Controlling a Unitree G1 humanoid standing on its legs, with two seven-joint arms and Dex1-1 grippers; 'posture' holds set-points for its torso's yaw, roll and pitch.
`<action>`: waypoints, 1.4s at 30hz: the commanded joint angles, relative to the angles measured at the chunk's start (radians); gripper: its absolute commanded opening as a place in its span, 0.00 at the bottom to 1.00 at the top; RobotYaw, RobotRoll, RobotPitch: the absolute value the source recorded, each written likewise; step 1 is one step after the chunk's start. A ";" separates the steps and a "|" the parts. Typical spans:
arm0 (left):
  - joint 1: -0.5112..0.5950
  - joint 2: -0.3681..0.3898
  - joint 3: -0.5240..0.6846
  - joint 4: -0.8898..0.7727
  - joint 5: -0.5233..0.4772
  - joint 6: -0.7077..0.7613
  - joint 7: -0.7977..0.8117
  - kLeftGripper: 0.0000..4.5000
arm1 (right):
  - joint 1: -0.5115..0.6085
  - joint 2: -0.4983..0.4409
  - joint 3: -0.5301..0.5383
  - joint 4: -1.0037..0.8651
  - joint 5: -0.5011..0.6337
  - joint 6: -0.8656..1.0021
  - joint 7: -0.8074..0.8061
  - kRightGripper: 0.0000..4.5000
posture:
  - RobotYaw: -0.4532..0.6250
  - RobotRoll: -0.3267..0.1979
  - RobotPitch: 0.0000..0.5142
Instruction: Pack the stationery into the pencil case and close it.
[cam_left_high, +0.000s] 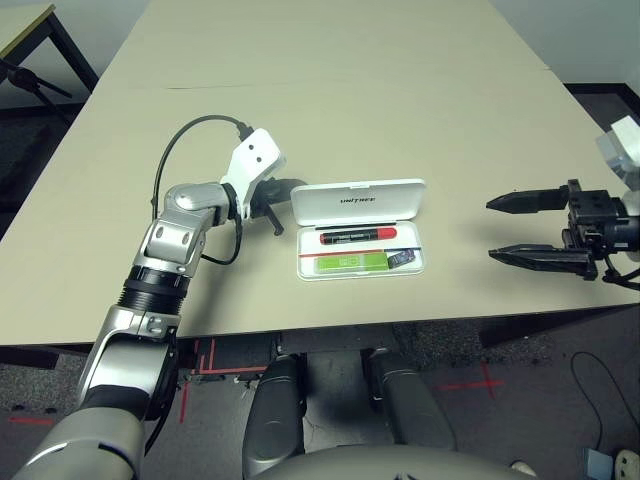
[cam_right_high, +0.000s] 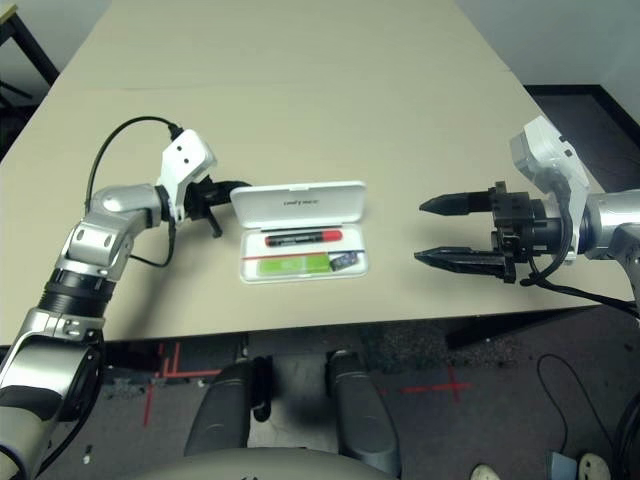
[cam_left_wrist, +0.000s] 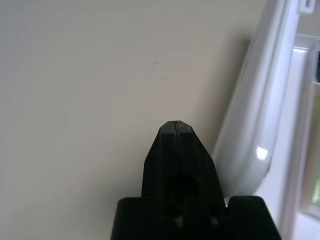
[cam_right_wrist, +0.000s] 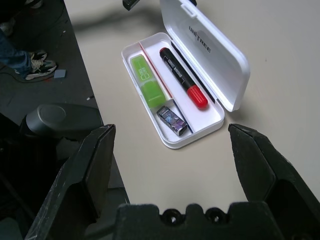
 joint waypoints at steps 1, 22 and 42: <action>0.032 0.011 -0.031 -0.065 -0.024 0.020 -0.043 0.00 | -0.008 0.000 0.014 0.012 -0.012 -0.013 0.006 1.00 | 0.31 0.62 0.31; 0.083 0.037 -0.204 -0.167 0.038 0.013 -0.109 0.00 | -0.032 0.011 0.063 0.041 -0.057 -0.043 0.019 1.00 | 0.32 0.62 0.31; 0.084 0.022 -0.253 -0.103 0.070 -0.054 -0.119 0.00 | -0.022 0.024 0.065 0.029 -0.074 -0.046 -0.005 1.00 | 0.31 0.62 0.34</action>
